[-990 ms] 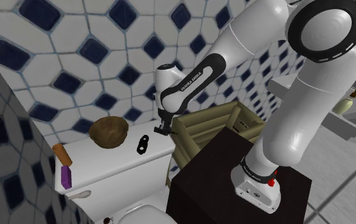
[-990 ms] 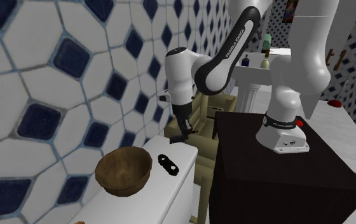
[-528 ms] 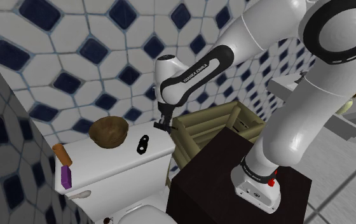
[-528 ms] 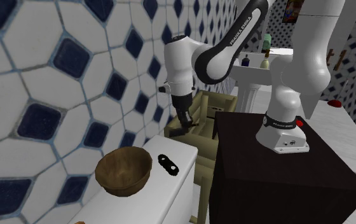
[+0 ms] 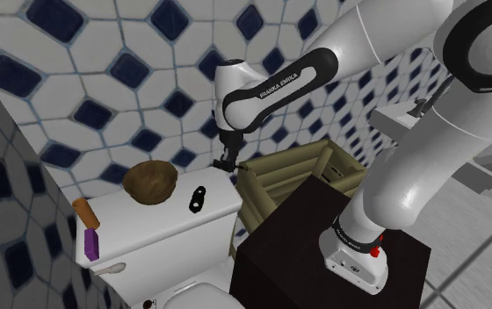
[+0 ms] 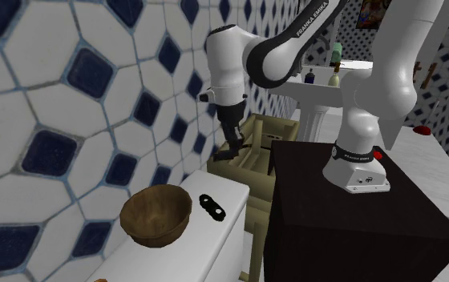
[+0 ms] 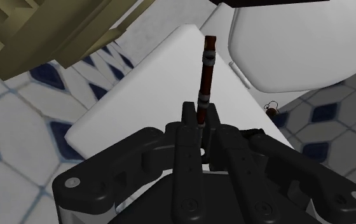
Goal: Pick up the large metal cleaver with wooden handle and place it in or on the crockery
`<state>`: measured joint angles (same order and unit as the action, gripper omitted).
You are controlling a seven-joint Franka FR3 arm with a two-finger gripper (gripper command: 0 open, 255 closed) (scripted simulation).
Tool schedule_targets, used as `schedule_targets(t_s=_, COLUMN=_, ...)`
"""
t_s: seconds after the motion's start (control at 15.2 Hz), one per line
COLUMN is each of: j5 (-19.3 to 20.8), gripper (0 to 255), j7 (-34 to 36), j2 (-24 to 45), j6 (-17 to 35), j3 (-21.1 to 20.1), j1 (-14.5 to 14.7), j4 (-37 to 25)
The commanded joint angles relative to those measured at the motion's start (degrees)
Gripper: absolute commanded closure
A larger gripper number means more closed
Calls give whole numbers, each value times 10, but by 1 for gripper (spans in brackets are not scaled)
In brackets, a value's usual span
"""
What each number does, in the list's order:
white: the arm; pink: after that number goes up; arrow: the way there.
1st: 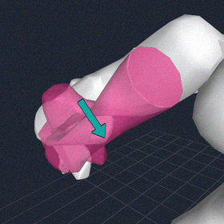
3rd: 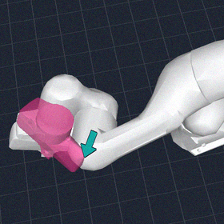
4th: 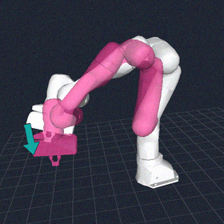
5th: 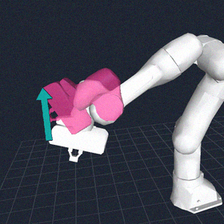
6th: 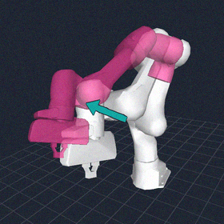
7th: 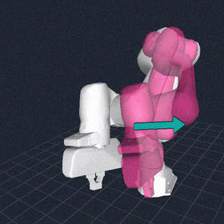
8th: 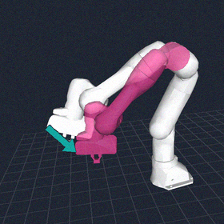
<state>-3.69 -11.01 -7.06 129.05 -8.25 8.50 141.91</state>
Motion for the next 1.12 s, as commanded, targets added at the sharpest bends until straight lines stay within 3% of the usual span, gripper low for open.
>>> schedule_targets(t_s=0.0, j5=-1, gripper=255, j7=1, j2=-11, j6=-18, j3=0, j1=1, j4=-7)
schedule_targets(t_s=0.53, j5=-3, gripper=255, j7=-1, j2=-45, j6=-78, j3=2, j1=1, j4=-33)
schedule_targets(t_s=1.06, j5=17, gripper=255, j7=77, j2=107, j6=-104, j3=-34, j1=27, j4=-212)
